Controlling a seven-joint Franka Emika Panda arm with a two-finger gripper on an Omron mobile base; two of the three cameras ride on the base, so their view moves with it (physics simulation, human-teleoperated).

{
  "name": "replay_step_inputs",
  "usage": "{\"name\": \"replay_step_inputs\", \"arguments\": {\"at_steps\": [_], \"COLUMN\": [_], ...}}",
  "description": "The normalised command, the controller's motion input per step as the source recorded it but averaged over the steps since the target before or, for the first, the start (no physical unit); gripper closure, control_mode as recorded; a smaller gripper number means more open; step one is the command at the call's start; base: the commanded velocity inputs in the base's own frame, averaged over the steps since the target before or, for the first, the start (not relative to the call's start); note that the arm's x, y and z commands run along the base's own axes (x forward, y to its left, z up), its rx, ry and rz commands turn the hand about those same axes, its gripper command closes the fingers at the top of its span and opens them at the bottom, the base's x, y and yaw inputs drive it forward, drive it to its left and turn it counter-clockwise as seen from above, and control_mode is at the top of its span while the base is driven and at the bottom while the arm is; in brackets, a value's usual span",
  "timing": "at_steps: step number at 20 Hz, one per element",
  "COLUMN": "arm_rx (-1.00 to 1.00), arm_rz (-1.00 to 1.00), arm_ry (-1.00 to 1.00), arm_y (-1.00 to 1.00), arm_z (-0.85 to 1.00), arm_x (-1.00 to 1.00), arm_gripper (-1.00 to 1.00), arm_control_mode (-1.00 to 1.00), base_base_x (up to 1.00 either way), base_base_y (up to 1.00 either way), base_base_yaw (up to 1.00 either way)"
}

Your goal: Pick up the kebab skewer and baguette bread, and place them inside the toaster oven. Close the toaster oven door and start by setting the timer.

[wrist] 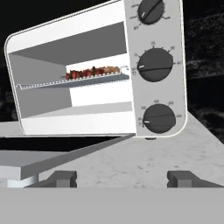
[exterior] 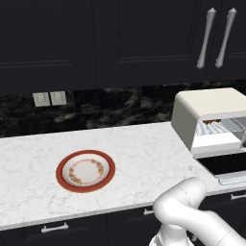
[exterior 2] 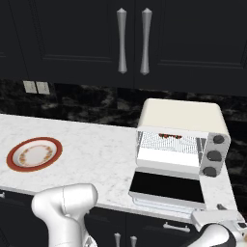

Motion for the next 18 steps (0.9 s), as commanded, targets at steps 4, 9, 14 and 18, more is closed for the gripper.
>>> {"name": "replay_step_inputs", "arguments": {"at_steps": [4,9,14,18], "arm_rx": [0.00,0.00,0.00,0.00], "arm_rz": [0.01,0.01,0.01,0.01], "arm_ry": [0.00,0.00,0.00,0.00], "arm_y": [0.06,0.07,0.10,0.14], "arm_z": [0.21,0.15,0.21,0.24], "arm_x": [0.18,0.24,0.27,0.28], "arm_gripper": [-1.00,-1.00,-1.00,-1.00], "arm_control_mode": [-1.00,-1.00,-1.00,-1.00], "base_base_x": [0.00,0.00,0.00,0.00], "base_base_y": [0.00,0.00,0.00,0.00], "base_base_yaw": [0.00,0.00,0.00,0.00]}}
